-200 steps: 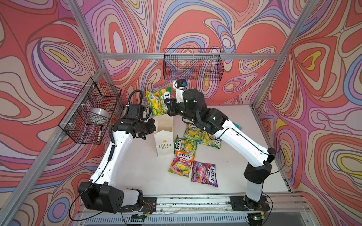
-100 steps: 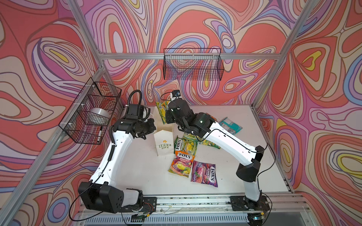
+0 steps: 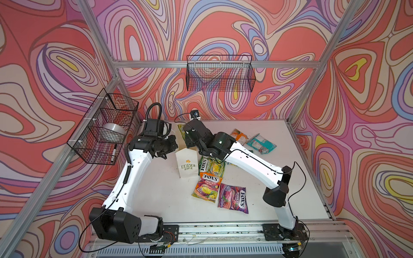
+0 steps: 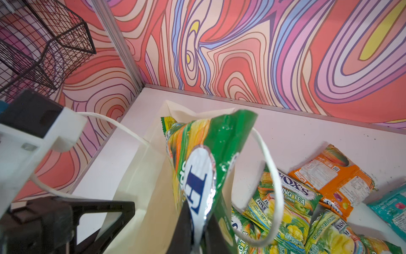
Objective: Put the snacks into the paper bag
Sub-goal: 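Lift the green packet with the right gripper and carry it over the bag opening, then open the right gripper to drop the green packet into the bag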
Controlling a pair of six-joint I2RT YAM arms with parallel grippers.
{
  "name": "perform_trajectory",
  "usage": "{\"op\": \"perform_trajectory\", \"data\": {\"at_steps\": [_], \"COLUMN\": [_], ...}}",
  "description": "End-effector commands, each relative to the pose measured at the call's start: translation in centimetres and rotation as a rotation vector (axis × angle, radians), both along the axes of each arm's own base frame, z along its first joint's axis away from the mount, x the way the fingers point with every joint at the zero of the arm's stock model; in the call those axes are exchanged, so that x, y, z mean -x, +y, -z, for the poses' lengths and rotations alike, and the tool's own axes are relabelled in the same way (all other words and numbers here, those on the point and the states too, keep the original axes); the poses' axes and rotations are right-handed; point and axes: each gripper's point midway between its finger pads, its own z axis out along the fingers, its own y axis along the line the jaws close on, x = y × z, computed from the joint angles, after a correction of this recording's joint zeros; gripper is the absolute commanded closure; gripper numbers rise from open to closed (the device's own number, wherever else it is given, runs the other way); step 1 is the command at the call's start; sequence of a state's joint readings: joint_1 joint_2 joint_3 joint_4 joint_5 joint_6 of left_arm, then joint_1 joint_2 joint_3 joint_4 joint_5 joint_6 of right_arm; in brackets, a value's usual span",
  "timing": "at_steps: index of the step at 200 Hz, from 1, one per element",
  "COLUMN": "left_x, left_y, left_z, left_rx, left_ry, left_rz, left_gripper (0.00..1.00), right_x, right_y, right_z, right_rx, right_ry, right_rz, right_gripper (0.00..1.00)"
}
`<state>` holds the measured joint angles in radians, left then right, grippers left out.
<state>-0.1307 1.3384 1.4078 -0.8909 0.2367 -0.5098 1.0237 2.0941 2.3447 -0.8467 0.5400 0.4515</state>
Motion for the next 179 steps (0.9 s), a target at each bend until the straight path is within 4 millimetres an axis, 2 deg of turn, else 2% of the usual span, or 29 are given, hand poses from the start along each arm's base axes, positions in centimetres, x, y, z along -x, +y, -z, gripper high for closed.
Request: {"op": "perform_trajectory", "data": {"at_steps": [1, 20, 34, 53, 91, 120, 135, 146, 179], "left_x": [0.2, 0.2, 0.2, 0.2, 0.1, 0.1, 0.1, 0.1, 0.1], "left_y": [-0.1, -0.2, -0.3, -0.3, -0.4, -0.4, -0.4, -0.4, -0.5], "left_z": [0.3, 0.3, 0.4, 0.3, 0.3, 0.5, 0.6, 0.7, 0.6], "left_rx": [0.017, 0.023, 0.025, 0.028, 0.031, 0.029, 0.028, 0.028, 0.025], "left_ry": [0.006, 0.007, 0.009, 0.008, 0.006, 0.012, 0.016, 0.017, 0.017], "left_rz": [-0.003, 0.001, 0.004, 0.007, 0.014, 0.013, 0.016, 0.017, 0.021], "left_gripper": [1.00, 1.00, 1.00, 1.00, 1.00, 1.00, 1.00, 1.00, 1.00], "right_x": [0.0, -0.1, -0.1, -0.1, 0.3, 1.9, 3.0, 3.7, 5.4], "right_y": [0.6, 1.0, 1.2, 1.5, 2.6, 4.2, 4.3, 4.1, 1.5], "right_z": [-0.1, 0.2, 0.2, 0.1, -1.1, -3.3, -4.9, -5.6, -8.3], "right_rx": [-0.025, -0.026, -0.031, -0.040, -0.087, -0.141, -0.166, -0.179, -0.198], "right_ry": [0.000, 0.004, 0.003, 0.000, -0.016, -0.036, -0.062, -0.068, -0.108], "right_rz": [0.003, -0.004, -0.010, -0.021, -0.087, -0.214, -0.265, -0.293, -0.321], "right_gripper": [1.00, 1.00, 0.94, 0.78, 0.56, 0.43, 0.35, 0.30, 0.17]}}
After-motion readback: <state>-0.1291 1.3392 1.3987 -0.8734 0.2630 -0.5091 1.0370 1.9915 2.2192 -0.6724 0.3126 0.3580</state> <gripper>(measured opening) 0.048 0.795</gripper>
